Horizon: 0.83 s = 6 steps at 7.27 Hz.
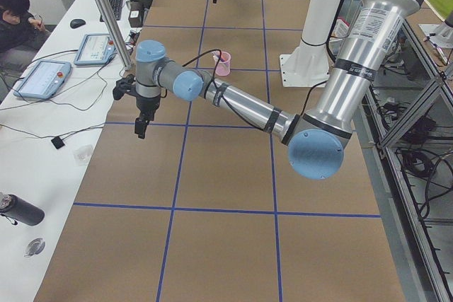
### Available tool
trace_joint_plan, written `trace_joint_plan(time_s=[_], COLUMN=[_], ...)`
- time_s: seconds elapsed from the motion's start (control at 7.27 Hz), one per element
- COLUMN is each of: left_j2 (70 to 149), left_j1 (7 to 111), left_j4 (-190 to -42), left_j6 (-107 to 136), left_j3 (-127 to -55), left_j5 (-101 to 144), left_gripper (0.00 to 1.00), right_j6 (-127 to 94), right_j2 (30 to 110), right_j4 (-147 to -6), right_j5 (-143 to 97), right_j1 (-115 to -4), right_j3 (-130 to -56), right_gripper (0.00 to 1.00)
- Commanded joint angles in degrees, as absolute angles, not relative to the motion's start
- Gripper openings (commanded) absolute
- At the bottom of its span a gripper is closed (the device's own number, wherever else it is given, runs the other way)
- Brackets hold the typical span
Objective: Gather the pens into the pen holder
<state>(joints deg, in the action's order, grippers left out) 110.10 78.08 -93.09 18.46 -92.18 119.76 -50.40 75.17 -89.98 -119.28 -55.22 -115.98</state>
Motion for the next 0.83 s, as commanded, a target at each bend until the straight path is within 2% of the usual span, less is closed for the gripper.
trace_joint_plan(time_s=[0.0, 0.41, 0.69], left_j2=[104.8, 100.4, 100.0], left_j1=[82.7, 83.5, 88.4], left_j4=[-94.8, -98.3, -93.2], left_j6=[10.5, 9.7, -5.7], left_j3=[-90.5, -85.9, -85.7], left_j5=[124.9, 125.2, 128.6], left_gripper=[1.00, 1.00, 1.00], right_j6=[-45.5, -20.9, -4.5], right_j2=[80.3, 80.3, 81.2], right_j4=[-89.8, -89.2, -89.0], right_j5=[-120.2, -129.6, -133.8], right_j1=[-65.7, -79.9, -86.1], right_j3=[-108.6, -96.4, -88.2], right_gripper=[1.00, 1.00, 1.00])
